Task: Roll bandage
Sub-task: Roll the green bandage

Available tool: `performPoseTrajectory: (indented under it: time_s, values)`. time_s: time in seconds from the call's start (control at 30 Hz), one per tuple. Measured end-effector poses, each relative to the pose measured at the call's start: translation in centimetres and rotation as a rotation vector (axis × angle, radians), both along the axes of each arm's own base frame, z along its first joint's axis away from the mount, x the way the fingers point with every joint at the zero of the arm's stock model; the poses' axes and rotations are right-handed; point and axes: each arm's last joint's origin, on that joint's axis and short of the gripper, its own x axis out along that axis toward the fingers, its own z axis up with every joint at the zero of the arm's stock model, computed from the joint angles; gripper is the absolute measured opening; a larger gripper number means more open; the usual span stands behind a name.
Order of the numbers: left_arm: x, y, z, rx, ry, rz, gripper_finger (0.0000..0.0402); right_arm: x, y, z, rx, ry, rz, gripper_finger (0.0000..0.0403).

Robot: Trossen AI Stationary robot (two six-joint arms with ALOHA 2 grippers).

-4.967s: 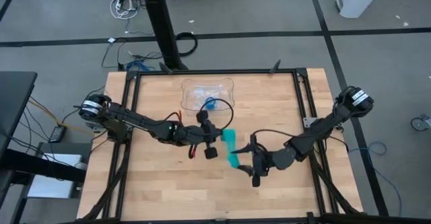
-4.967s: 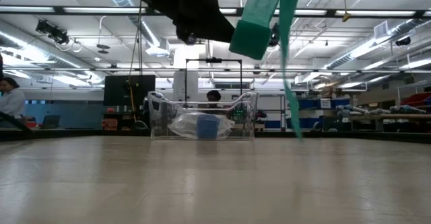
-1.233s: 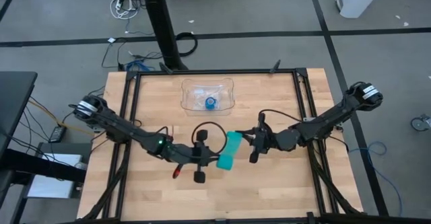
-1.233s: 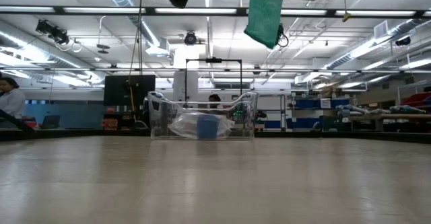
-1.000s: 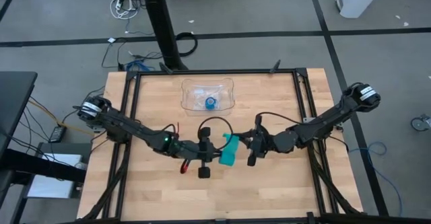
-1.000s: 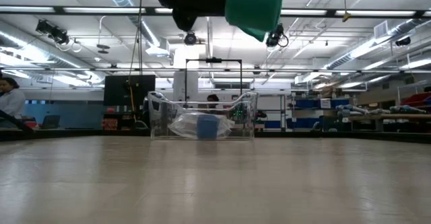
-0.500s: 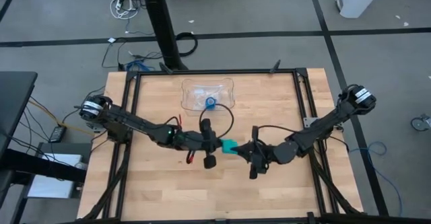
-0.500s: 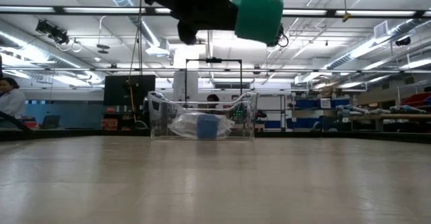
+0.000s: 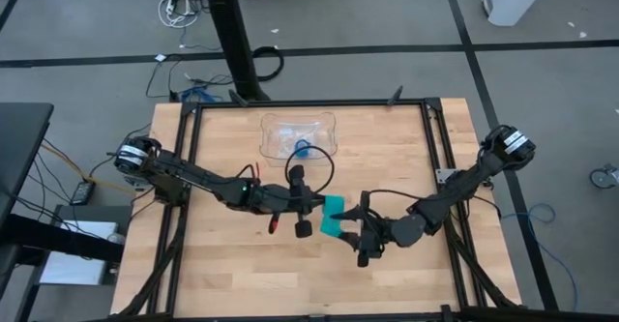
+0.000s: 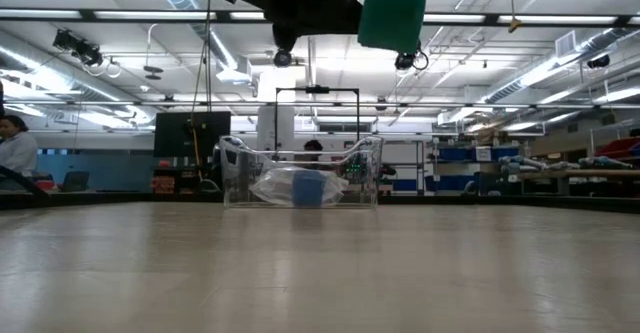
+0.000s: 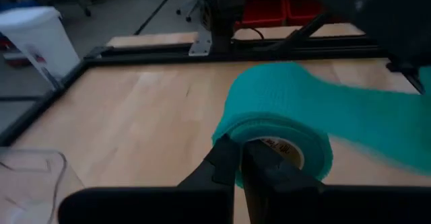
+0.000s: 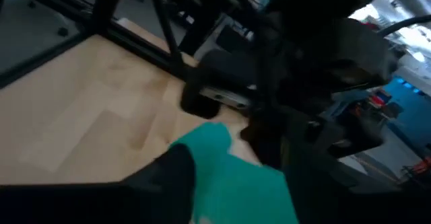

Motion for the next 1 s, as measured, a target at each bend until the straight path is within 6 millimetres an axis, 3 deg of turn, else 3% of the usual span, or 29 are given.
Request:
performPoseTrajectory:
  time_s: [0.2, 0.57, 0.8, 1.0]
  values:
    - [0.2, 0.2, 0.4, 0.054, -0.033, 0.001, 0.0016, 0.2, 0.7, -1.3, -0.012, 0.028, -0.019, 0.0243]
    - [0.2, 0.5, 0.9, 0.050, -0.072, 0.001, 0.0016, 0.8, 1.4, -3.6, 0.013, 0.065, -0.044, 0.0232]
    - [-0.3, 0.2, 1.9, 0.045, -0.100, -0.017, 0.0016, 0.0, 2.2, -3.7, 0.204, 0.033, -0.100, 0.0216]
    - [-0.6, -0.4, 2.4, 0.056, -0.121, -0.040, 0.0016, -1.6, 1.9, -6.0, 0.381, 0.011, -0.157, 0.0194]
